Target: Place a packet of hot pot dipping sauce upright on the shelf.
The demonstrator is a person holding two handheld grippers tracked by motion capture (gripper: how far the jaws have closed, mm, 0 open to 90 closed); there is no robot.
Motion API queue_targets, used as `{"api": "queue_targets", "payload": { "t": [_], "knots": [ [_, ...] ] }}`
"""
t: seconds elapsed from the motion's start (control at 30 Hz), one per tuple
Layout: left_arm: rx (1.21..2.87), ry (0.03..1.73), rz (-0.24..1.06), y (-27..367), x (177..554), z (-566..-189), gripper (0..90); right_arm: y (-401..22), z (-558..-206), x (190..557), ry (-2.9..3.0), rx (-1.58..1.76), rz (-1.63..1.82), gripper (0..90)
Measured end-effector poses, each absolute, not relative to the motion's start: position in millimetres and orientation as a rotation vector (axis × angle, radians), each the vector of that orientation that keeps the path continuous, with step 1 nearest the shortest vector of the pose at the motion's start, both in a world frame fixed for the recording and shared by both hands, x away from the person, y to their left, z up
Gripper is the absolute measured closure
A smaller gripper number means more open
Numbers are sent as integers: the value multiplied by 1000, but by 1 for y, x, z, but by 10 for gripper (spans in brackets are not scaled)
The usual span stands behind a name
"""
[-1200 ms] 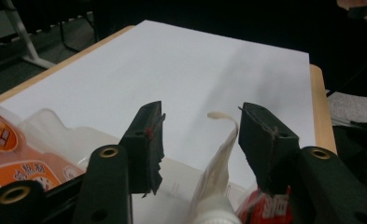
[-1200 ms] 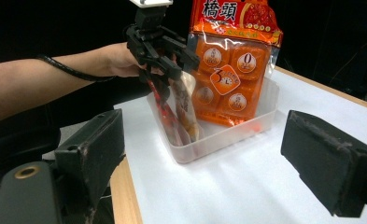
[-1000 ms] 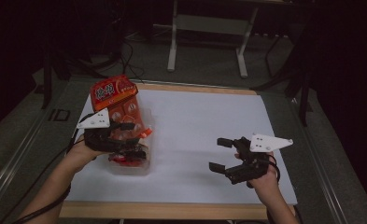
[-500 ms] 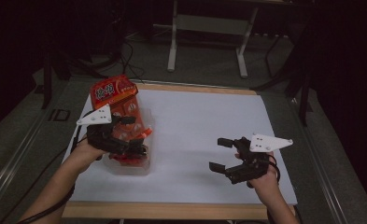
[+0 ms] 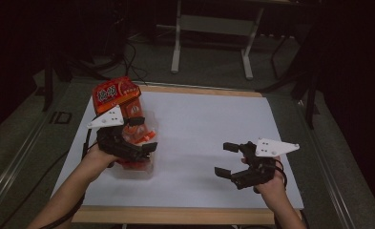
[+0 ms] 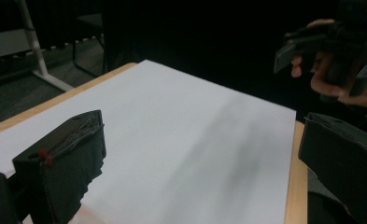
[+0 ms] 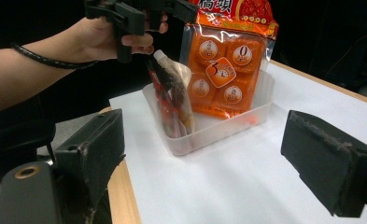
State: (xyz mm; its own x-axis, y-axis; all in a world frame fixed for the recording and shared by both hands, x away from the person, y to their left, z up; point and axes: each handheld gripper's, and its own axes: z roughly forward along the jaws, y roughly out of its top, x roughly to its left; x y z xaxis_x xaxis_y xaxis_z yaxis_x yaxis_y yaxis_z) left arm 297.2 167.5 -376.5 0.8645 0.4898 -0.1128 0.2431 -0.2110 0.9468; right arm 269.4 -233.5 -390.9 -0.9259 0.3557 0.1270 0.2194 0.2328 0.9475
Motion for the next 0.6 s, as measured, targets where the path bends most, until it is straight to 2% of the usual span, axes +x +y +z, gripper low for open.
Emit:
{"api": "queue_targets", "payload": {
  "t": [0.6],
  "knots": [
    [1800, 499, 202, 127, 266, -375, 13, -238, -403, 266, 2372, 610, 1751, 133]
  ]
}}
